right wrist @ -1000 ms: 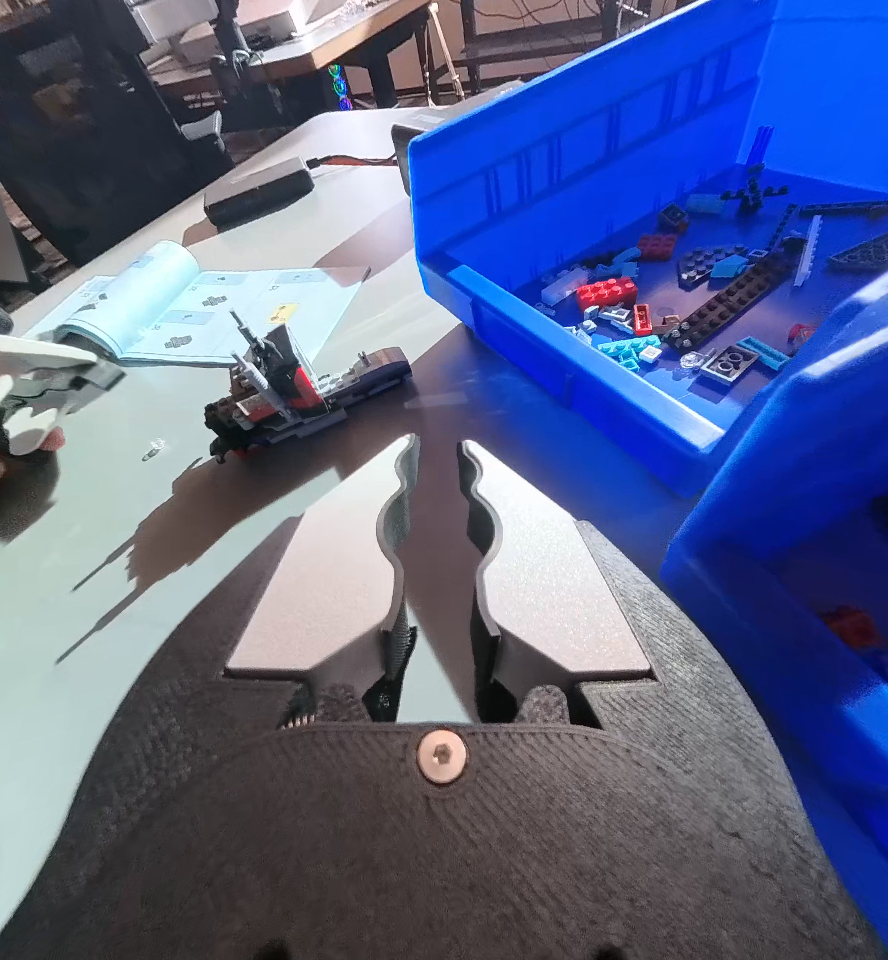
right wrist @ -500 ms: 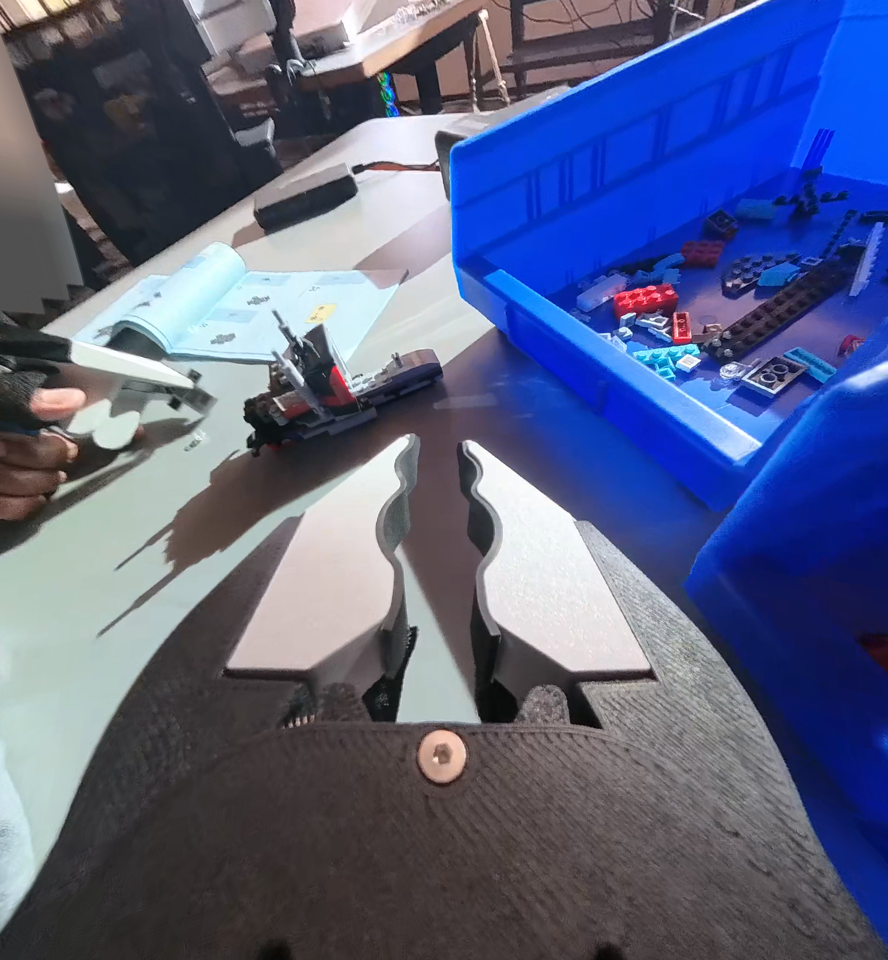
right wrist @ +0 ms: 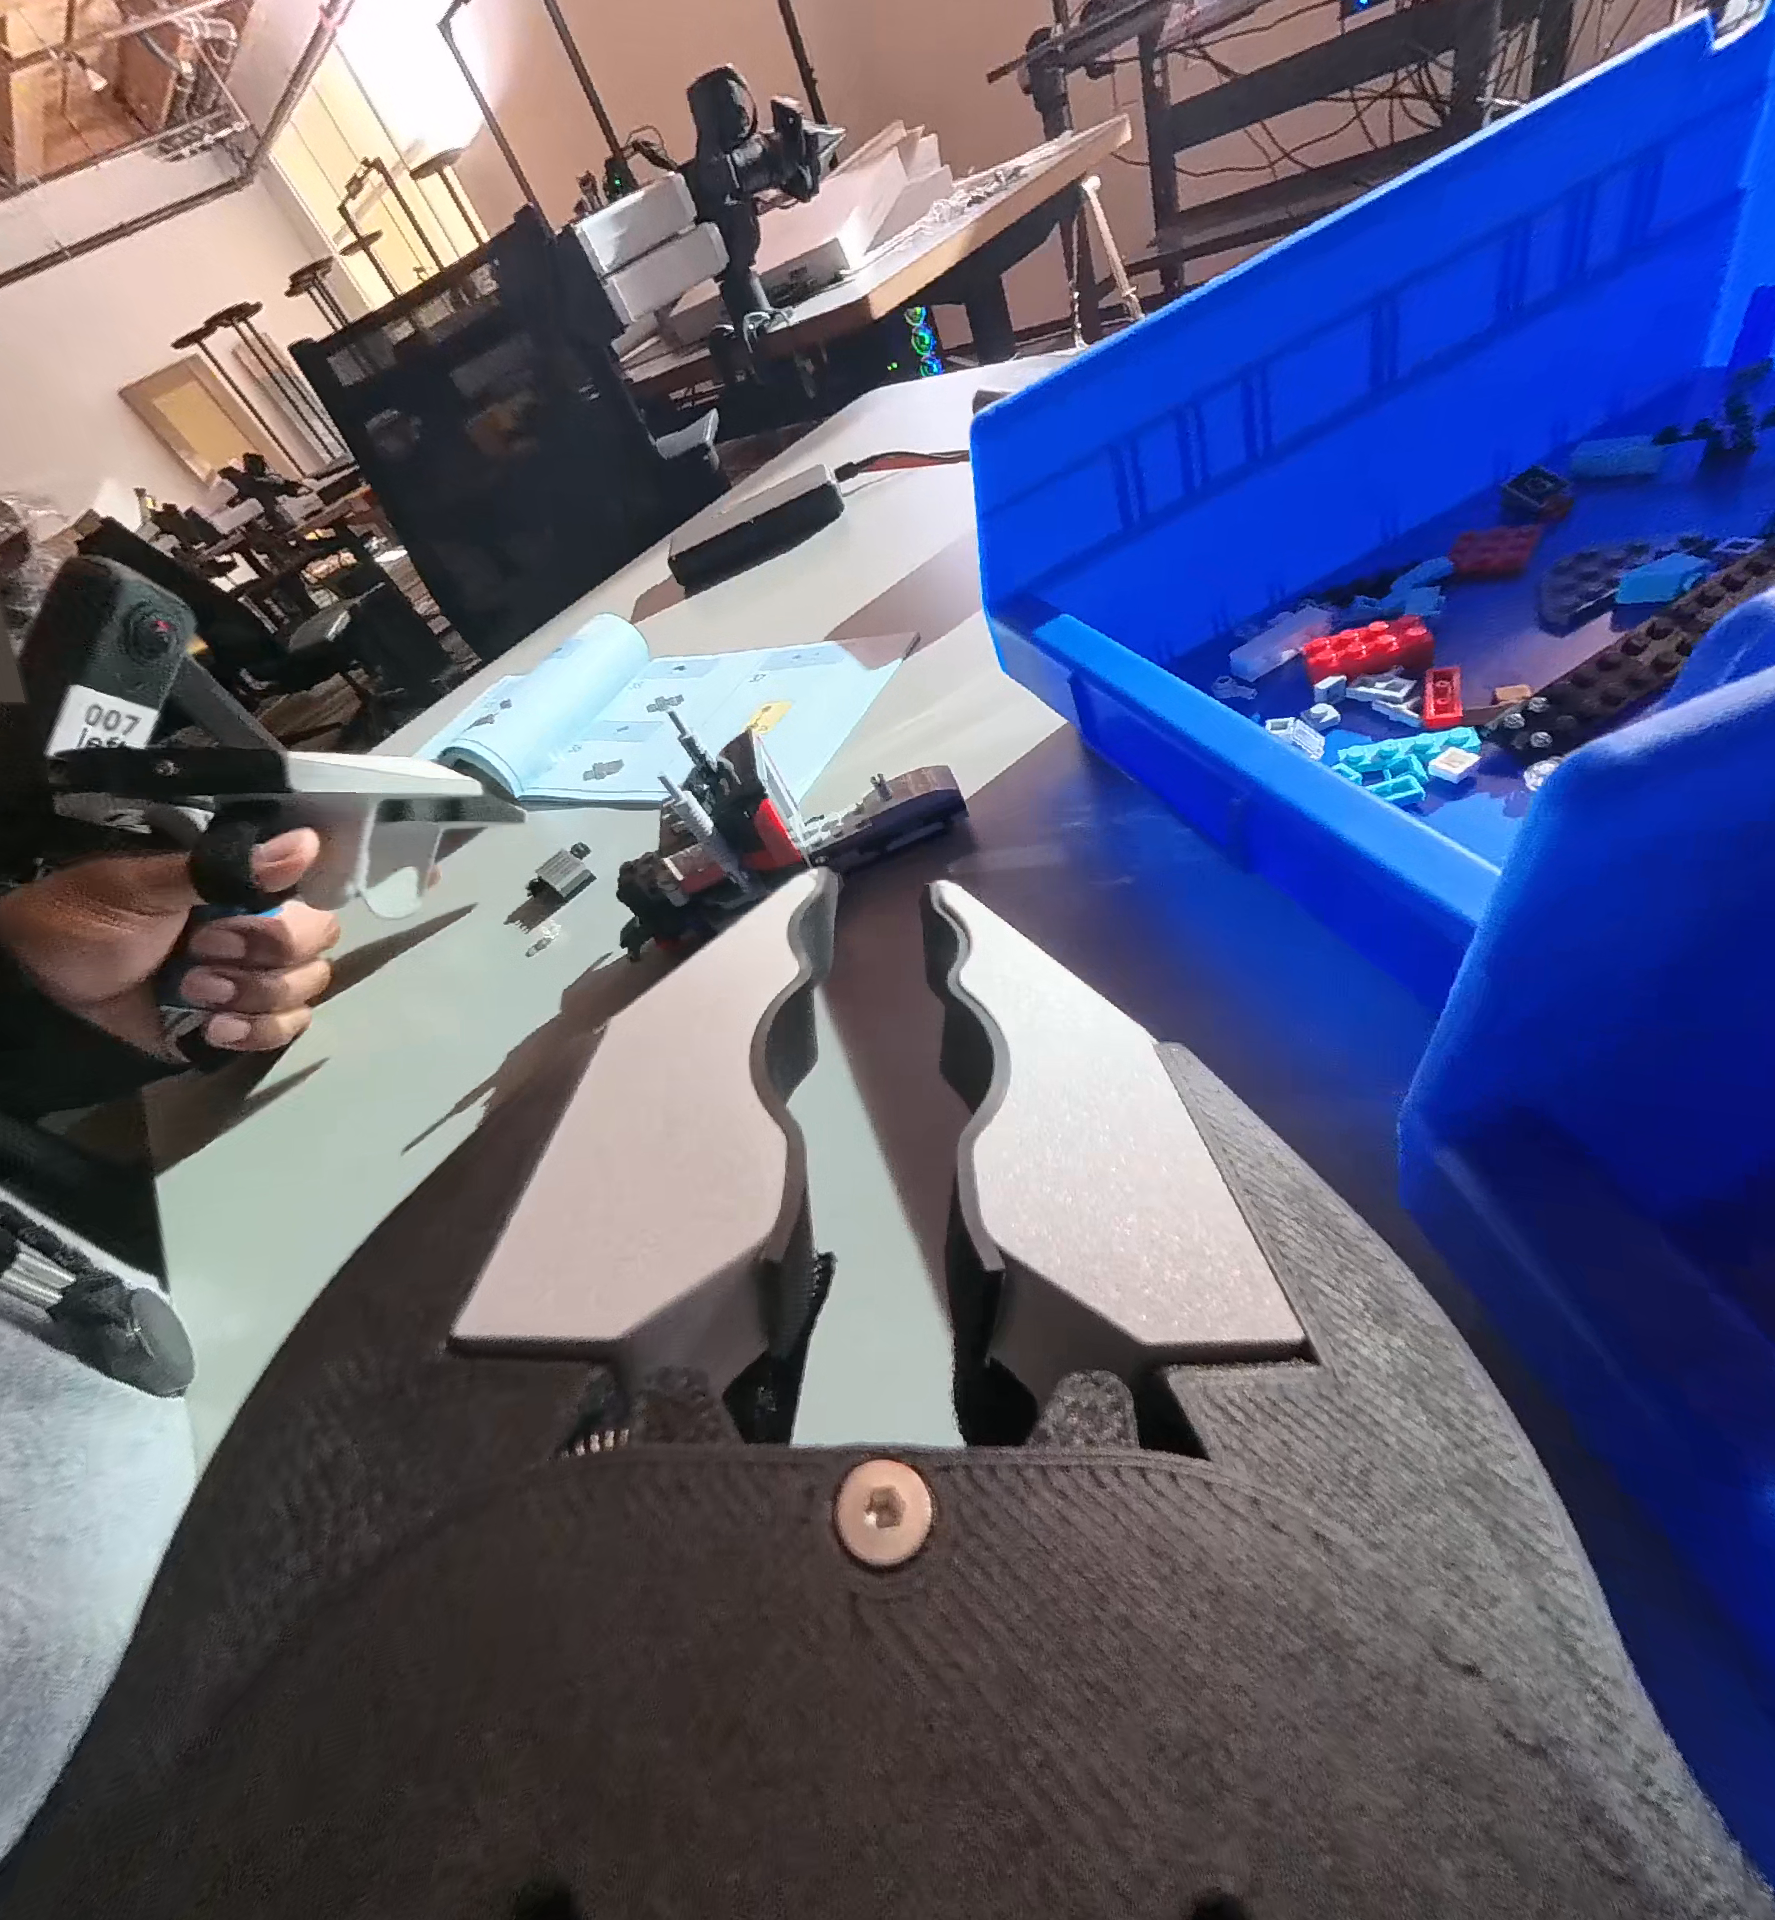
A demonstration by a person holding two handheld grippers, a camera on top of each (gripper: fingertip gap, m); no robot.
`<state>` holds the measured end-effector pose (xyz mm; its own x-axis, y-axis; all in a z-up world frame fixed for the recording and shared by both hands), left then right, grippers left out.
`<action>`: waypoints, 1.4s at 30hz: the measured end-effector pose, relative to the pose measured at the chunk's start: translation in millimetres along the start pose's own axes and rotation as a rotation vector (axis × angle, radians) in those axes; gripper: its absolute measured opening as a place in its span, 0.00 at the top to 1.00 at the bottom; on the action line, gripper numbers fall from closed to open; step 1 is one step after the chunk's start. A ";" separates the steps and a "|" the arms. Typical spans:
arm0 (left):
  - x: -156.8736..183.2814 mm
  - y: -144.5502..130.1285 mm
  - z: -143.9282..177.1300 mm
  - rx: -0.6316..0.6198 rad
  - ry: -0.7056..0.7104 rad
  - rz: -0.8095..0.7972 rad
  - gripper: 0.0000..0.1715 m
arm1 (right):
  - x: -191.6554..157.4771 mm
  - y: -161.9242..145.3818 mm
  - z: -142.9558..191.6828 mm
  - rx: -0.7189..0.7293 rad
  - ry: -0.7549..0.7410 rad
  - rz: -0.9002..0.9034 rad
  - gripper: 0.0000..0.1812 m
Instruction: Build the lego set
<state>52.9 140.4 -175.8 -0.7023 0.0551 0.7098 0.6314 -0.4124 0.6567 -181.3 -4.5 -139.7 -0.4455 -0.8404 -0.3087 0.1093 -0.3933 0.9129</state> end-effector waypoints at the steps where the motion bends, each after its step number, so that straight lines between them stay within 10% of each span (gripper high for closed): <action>1: 2.0 1.0 0.5 -0.002 -0.004 -0.038 0.71 | -0.4 0.9 0.3 0.007 0.005 0.003 0.91; 7: 7.4 6.8 -2.4 -0.028 0.018 -0.253 0.58 | 11.0 17.6 1.8 0.123 -0.066 0.041 0.90; 42: 17.1 6.7 -20.8 -0.041 -0.123 -0.217 0.71 | 55.2 37.0 27.4 0.318 -0.314 -0.079 0.88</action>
<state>38.2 119.7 -164.6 -0.7732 0.2552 0.5805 0.4547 -0.4149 0.7881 -226.2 -55.2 -115.6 -0.6946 -0.6393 -0.3301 -0.1928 -0.2766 0.9414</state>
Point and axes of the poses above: each gripper's, where its closed fingertips meet, z back along the fingers, y out of its top, x = y × z across the jaws, the point moved 2 cm from there along z, back along the fingers, and after that the axes turned 11 degrees about -y, right-handed, at the moved point
